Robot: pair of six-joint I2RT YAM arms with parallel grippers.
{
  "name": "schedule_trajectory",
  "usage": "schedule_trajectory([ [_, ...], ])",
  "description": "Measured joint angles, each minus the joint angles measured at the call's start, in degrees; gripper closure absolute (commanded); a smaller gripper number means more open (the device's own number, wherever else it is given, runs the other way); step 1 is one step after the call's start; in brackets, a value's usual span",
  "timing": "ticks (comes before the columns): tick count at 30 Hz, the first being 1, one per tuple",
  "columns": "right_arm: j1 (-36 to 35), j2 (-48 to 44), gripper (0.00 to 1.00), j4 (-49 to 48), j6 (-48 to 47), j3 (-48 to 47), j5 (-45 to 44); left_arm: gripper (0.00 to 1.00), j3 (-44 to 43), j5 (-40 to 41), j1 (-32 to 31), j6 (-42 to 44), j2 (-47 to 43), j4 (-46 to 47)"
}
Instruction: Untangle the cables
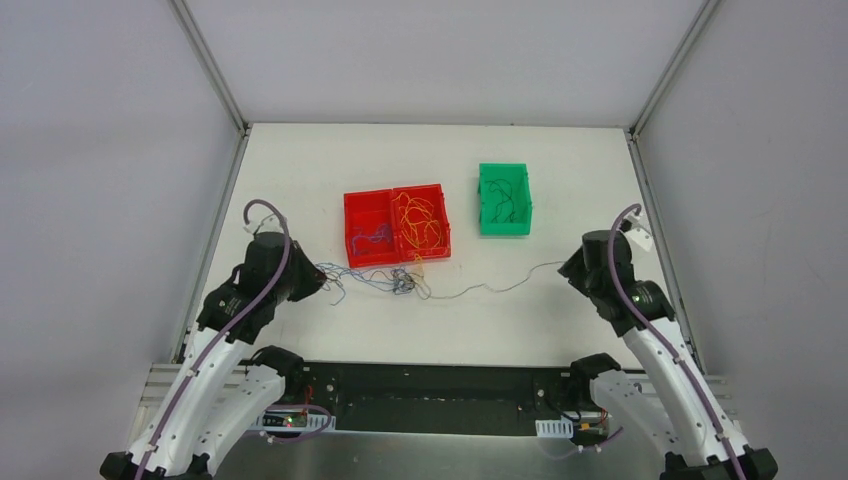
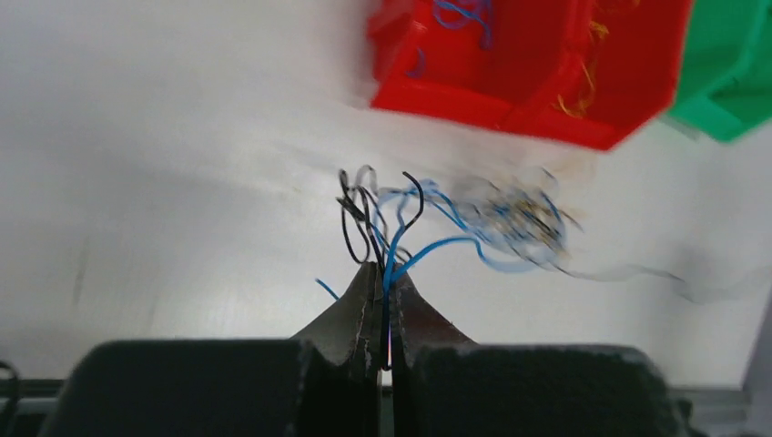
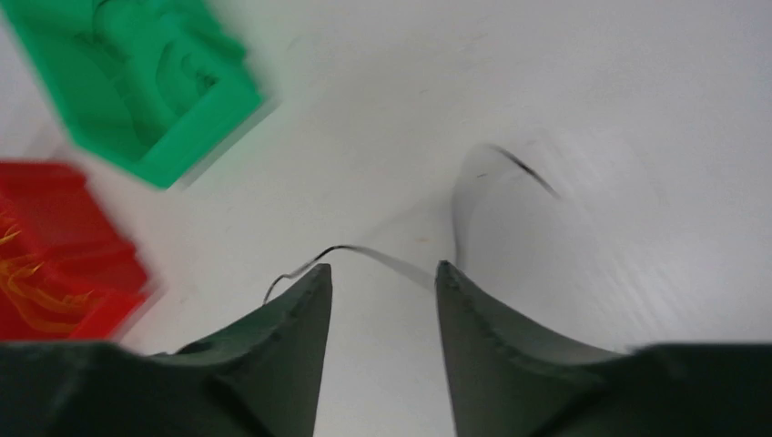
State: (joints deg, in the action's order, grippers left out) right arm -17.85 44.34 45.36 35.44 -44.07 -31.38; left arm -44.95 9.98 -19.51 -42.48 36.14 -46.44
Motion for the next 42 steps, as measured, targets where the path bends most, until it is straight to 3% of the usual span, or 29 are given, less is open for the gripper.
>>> schedule_trajectory([
  [1,0.04,-1.95,0.12,-3.23,-2.64,1.42,5.7,1.0,1.11,-3.87,0.11,1.57,-0.31,2.43],
  [2,0.04,-4.33,0.1,-6.27,-5.11,3.23,11.89,1.0,2.23,-7.63,0.13,2.75,-0.5,4.55],
  [7,-0.7,-10.4,0.15,-16.96,-12.11,8.24,38.75,1.0,4.92,-23.43,0.11,8.9,1.27,12.9],
  [11,-9.11,-5.75,0.13,-24.81,-15.08,8.41,46.66,1.0,2.95,-29.79,0.13,13.94,6.12,15.58],
  [14,-21.84,0.85,0.13,-29.83,-18.53,8.41,45.16,1.0,0.63,-33.48,0.13,16.7,10.49,17.38],
  [18,-30.77,11.93,0.14,-32.72,-24.81,7.02,41.88,1.0,-4.11,-36.61,0.11,20.72,14.84,17.75],
  [22,-32.15,20.55,0.16,-37.03,-30.75,5.68,41.33,1.0,-10.14,-38.77,0.11,25.35,19.12,18.6],
  [29,-35.76,32.54,0.18,-50.34,-34.95,4.7,40.63,1.0,-8.87,-40.83,0.13,30.16,17.51,17.9],
  [35,-44.17,41.83,0.23,-58.12,-35.34,1.99,33.57,1.0,-8.13,-39.87,0.13,31.52,14.36,17.03],
  [42,-48.22,50.1,0.33,-64.06,-36.39,-2.6,26.05,1.0,-8.13,-39.87,0.13,31.56,14.75,17.0],
])
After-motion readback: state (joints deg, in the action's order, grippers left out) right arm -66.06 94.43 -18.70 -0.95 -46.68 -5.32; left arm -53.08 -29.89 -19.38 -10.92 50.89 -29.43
